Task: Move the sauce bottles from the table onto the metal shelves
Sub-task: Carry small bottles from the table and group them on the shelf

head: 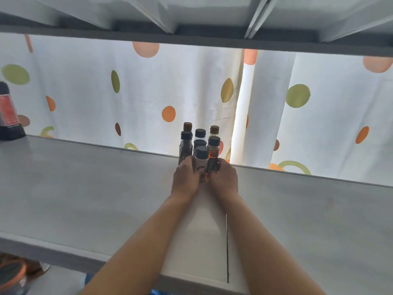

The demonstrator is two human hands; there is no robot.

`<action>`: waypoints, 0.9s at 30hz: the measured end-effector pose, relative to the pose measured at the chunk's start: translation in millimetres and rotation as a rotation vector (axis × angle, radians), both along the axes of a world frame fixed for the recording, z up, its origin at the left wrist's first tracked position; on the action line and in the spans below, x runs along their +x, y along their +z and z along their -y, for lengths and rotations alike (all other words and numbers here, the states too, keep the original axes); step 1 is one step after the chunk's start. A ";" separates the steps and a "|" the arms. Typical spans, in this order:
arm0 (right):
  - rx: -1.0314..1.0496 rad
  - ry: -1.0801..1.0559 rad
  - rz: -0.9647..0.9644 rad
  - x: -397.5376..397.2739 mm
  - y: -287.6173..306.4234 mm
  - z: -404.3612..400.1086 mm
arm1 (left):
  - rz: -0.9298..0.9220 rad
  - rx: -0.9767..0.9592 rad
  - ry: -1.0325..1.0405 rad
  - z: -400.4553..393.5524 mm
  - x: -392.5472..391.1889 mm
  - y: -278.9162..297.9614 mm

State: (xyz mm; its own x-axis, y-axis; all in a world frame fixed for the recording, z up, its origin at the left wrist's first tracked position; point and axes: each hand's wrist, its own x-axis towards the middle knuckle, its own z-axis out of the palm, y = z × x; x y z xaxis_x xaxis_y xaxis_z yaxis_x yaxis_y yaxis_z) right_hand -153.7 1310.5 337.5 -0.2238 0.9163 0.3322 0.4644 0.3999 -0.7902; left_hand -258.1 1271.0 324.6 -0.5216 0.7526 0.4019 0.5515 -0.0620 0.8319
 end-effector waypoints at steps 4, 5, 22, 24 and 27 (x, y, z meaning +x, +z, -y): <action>-0.126 -0.013 -0.153 -2.7 -10.1 -25.3 | -0.033 0.054 -0.019 -8.8 -1.3 -5.4; -0.167 -0.015 -0.187 -2.8 -12.5 -31.7 | -0.045 0.062 -0.020 -10.7 -2.3 -6.0; -0.268 0.015 -0.355 -1.5 -23.1 -58.8 | -0.072 0.103 -0.059 -14.2 5.3 -5.7; -0.265 0.002 -0.352 -0.7 -23.1 -60.0 | -0.068 0.110 -0.067 -13.7 5.2 -5.3; -0.274 -0.013 -0.368 -1.9 -22.3 -59.6 | -0.055 0.109 -0.092 -13.1 5.2 -4.6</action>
